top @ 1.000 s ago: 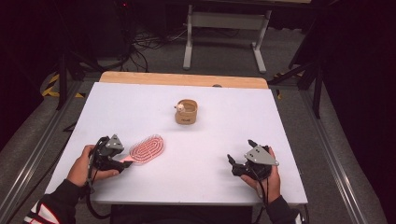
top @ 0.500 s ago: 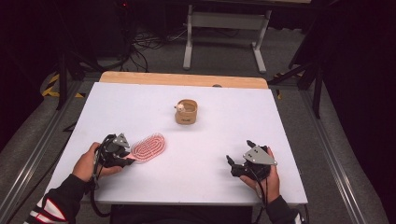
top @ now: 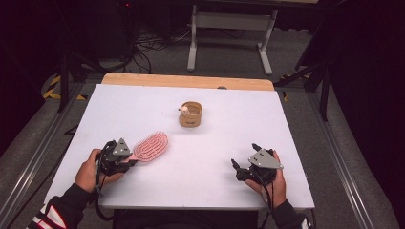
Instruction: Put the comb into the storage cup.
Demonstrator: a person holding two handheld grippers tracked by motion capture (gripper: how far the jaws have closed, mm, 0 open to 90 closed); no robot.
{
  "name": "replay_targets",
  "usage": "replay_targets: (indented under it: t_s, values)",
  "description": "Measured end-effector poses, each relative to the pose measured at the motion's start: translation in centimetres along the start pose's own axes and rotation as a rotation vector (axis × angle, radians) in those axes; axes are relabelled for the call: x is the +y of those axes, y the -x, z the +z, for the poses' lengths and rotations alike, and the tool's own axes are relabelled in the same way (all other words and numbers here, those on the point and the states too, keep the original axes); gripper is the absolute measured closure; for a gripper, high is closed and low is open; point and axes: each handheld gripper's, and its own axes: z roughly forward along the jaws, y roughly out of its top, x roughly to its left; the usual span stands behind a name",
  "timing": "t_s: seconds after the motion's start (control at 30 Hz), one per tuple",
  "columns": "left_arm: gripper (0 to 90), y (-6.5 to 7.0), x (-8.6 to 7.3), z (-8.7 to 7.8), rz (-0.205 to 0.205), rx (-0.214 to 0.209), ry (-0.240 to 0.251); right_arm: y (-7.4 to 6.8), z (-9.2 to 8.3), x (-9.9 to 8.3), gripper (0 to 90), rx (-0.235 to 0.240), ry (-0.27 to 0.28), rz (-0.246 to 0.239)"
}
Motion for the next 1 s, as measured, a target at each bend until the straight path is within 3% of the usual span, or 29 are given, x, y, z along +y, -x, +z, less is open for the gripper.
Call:
replay_targets:
  t_s: [0.1,0.37,0.47,0.53,0.63,0.77,0.8,0.87,1.0]
  values:
    - [69.5,0.0,0.0,-0.3,-0.004,0.016,0.038,0.0,0.0,0.0,10.5,0.001,0.0,0.001]
    - [69.6,0.5,0.3,-1.8,-0.011,0.105,0.196,0.0,0.0,0.0,10.5,-0.003,0.002,0.004]
    - [69.6,0.7,0.3,-1.9,-0.01,0.125,0.219,0.0,0.0,0.0,10.4,-0.004,0.007,0.009]
    - [69.6,1.0,0.3,-2.0,0.008,0.173,0.248,0.0,0.0,0.1,10.4,-0.009,0.012,0.014]
    - [69.6,1.2,0.3,-2.1,0.002,0.185,0.272,0.0,-0.1,0.1,10.4,-0.013,0.017,0.016]
    - [69.6,1.5,0.4,-2.1,-0.005,0.192,0.309,0.0,-0.2,0.4,10.4,-0.004,0.043,0.056]
    - [69.6,1.6,0.4,-2.0,-0.002,0.188,0.32,0.0,-0.2,0.6,10.3,0.014,0.046,0.087]
    - [69.6,2.3,0.6,-2.0,0.029,0.207,0.357,-0.1,-0.3,1.1,10.2,0.034,0.06,0.115]
    - [69.6,3.0,1.3,-2.1,0.038,0.212,0.408,-0.3,-0.5,2.0,10.0,0.059,0.099,0.151]
